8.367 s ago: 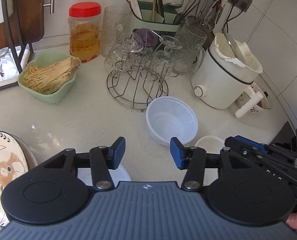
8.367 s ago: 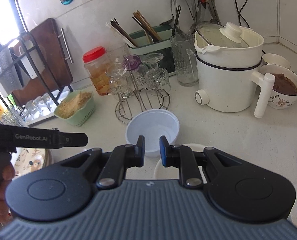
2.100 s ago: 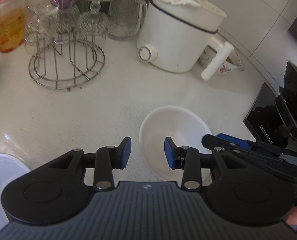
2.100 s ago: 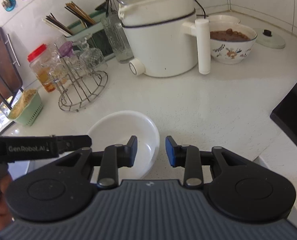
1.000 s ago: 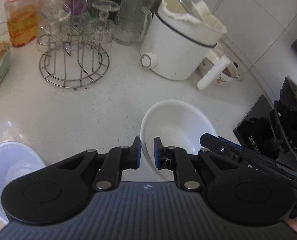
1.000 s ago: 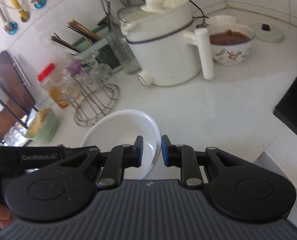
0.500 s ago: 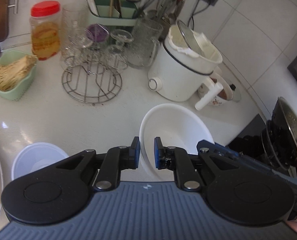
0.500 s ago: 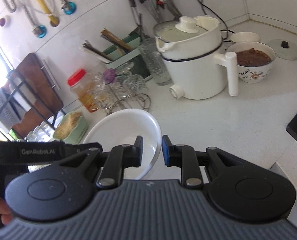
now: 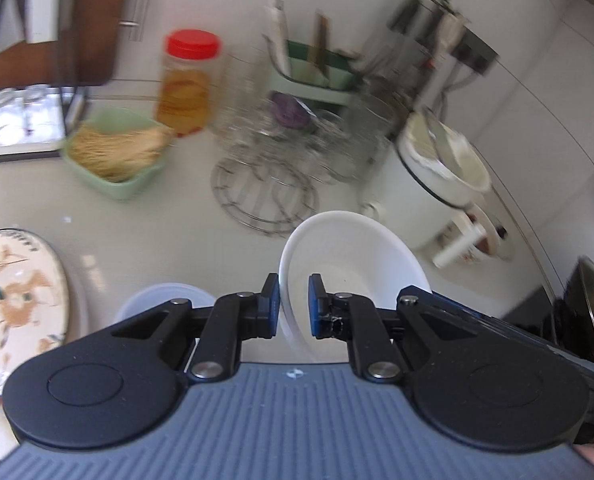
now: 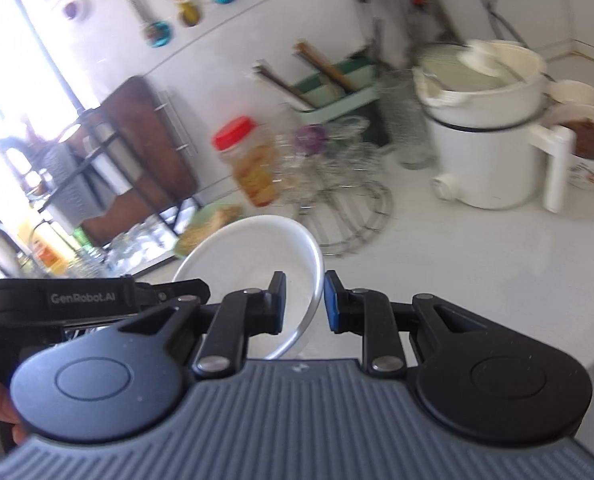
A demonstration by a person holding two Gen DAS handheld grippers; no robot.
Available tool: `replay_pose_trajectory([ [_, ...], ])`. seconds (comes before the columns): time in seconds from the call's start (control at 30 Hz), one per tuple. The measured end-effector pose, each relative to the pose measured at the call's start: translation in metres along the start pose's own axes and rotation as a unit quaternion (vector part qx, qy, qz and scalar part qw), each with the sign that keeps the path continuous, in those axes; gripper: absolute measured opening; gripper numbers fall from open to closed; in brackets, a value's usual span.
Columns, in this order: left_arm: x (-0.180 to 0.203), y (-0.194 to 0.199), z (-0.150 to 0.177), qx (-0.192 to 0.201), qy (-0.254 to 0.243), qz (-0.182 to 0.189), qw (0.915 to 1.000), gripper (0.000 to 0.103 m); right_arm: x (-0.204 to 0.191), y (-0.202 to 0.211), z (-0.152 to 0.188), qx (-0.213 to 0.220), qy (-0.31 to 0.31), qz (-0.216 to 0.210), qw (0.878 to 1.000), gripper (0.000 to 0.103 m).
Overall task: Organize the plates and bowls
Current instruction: 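Lift the second white bowl with both grippers over the nested bowls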
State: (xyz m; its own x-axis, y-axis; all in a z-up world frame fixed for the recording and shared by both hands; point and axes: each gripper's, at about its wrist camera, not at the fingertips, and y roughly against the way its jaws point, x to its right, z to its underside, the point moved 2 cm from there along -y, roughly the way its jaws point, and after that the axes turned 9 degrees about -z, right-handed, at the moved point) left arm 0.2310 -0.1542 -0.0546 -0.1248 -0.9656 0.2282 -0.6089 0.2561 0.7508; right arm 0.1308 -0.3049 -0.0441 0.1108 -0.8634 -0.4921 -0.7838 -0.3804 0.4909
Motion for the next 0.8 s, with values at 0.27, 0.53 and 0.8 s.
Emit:
replay_pose_trajectory([
  [0.27,-0.050,0.026,0.006,0.017,0.077,-0.058,0.9952,0.016,-0.036,-0.036,0.002,-0.063,0.051,-0.057,0.995,0.024],
  [0.53,-0.088,0.011,0.017,0.005,0.116,-0.083,0.9897,0.016,-0.056,-0.072,0.015,-0.103,0.087,-0.059,0.989,0.024],
  [0.8,-0.109,-0.039,0.037,-0.027,0.106,-0.073,0.9914,0.016,-0.046,-0.104,0.043,-0.140,0.114,-0.015,0.983,0.024],
])
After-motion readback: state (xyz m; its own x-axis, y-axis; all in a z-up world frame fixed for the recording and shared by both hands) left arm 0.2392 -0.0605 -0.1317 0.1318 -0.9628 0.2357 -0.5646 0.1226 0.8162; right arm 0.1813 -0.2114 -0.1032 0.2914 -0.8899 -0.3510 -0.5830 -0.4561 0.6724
